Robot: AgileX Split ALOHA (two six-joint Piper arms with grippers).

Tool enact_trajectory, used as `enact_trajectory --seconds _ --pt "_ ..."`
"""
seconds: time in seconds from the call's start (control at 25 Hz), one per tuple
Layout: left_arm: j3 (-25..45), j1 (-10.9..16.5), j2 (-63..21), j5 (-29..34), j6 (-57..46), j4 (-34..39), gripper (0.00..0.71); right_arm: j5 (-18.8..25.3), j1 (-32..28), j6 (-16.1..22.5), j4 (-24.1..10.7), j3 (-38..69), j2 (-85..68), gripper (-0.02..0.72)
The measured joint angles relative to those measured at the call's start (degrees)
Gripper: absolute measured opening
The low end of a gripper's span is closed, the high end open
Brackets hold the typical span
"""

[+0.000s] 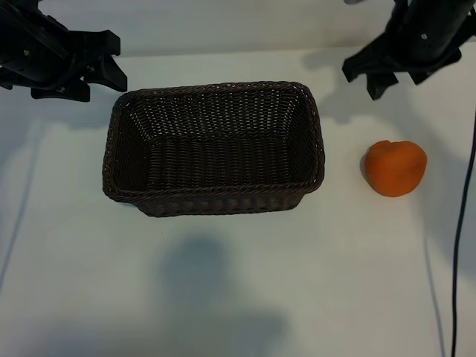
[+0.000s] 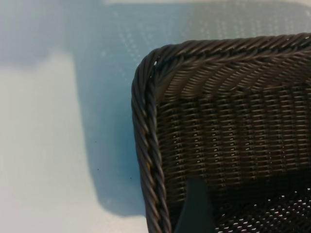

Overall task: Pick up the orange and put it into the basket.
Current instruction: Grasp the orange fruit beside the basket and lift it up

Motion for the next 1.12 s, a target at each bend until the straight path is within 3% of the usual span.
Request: enact_trajectory --seconds 0.4,0.68,1.12 --pt "0.00 0.00 0.00 -0.08 0.00 0.22 0.592 -9.46 -0.80 4.60 -0.17 11.79 0.29 0.561" --pt "0.00 0.00 0.00 -0.08 0.00 0.23 0.592 -16.71 -0.80 9.80 -2.64 17.04 0.39 0.561" --pt "0.00 0.00 0.00 -0.08 0.00 0.23 0.591 -20.62 -2.66 11.51 -3.80 20.70 3.57 0.554"
